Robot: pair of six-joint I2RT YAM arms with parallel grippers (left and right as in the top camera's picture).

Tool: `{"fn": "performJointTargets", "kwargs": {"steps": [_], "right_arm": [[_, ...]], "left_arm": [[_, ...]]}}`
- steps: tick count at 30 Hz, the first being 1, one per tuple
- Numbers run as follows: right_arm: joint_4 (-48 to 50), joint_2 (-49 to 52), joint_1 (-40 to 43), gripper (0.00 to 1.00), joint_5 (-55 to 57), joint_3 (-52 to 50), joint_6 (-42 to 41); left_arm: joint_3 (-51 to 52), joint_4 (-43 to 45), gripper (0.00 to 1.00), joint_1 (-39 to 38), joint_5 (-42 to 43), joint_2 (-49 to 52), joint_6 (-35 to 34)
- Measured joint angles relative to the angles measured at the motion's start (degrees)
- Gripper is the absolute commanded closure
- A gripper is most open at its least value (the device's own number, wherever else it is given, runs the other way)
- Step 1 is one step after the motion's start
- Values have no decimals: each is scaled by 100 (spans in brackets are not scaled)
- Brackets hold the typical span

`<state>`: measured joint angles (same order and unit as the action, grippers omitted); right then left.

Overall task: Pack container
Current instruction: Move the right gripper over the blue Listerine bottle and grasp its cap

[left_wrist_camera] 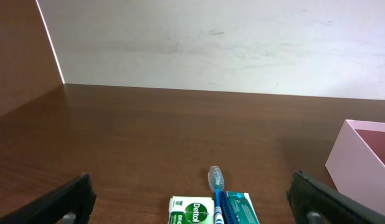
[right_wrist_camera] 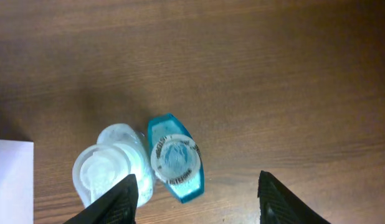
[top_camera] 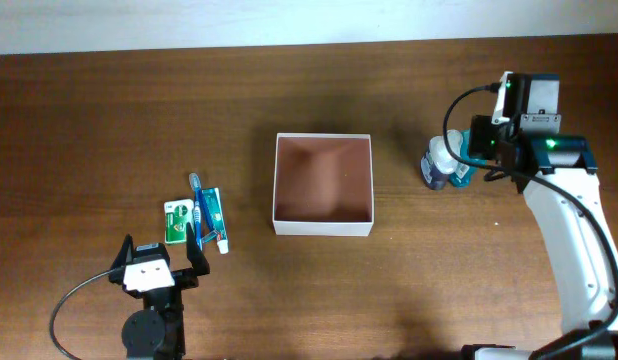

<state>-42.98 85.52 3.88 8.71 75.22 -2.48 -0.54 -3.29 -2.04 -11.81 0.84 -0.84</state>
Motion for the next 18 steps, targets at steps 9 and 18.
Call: {"fn": "performJointTargets", "kwargs": {"steps": [9, 18], "right_arm": [[258, 372, 0, 45, -39, 0, 234], [466, 601, 0, 49, -87, 0, 282]], "left_arm": [[0, 0, 0, 0, 0, 0, 2], [0, 2, 0, 0, 0, 0, 0]]}}
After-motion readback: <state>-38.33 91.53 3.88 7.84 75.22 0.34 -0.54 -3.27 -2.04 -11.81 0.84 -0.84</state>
